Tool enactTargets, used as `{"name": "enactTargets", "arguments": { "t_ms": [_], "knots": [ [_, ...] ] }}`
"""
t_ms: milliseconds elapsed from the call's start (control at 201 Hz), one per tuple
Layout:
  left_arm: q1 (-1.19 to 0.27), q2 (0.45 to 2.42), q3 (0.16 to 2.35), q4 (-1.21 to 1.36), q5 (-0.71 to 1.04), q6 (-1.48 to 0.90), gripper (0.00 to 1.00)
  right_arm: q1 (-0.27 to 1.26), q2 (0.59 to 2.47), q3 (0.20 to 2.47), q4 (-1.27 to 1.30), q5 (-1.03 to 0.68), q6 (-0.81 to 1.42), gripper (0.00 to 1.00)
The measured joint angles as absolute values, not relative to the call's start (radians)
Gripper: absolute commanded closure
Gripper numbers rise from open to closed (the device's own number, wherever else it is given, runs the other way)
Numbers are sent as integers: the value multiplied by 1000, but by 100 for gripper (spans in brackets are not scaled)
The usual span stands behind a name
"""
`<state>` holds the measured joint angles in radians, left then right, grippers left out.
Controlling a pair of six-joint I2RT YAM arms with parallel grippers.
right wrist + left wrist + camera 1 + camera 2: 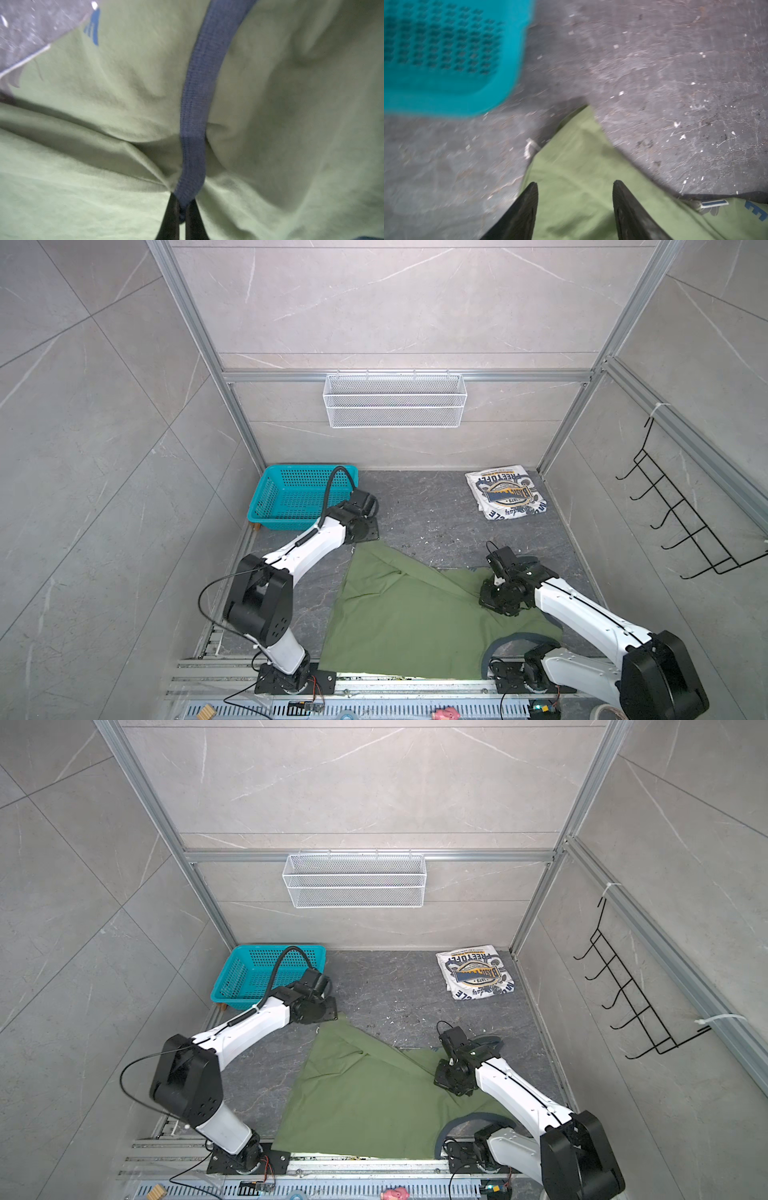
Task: Fold and stack the tank tops
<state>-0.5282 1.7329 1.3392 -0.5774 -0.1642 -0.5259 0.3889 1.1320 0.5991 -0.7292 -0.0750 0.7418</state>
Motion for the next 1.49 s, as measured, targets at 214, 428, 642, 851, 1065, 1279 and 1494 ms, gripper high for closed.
{"name": "enactTargets", "arguments": {
  "t_ms": [214,428,642,851,1065,1279,1494],
  "knots": [
    [-547,2025,1582,-688,-243,-495,43,389,1124,599,-726,-75,753,100],
    [-547,2181,1696,-766,-274,-469,58,389,1123,599,-714,-75,753,100],
    [-548,2219,1738,-790,-289,-459,69,389,1124,599,-699,-75,753,100],
    [-550,2219,1739,-796,-292,-460,89,389,1131,601,-700,-71,752,100],
    [-537,2043,1542,-667,-308,-473,97,372,1168,734,-740,-19,716,100],
    [-476,1592,1290,-468,-372,-506,100,277,1321,1025,-721,-22,640,100],
    [-411,1449,1118,-351,-388,-563,100,268,1507,1160,-689,-60,574,100]
  ]
}}
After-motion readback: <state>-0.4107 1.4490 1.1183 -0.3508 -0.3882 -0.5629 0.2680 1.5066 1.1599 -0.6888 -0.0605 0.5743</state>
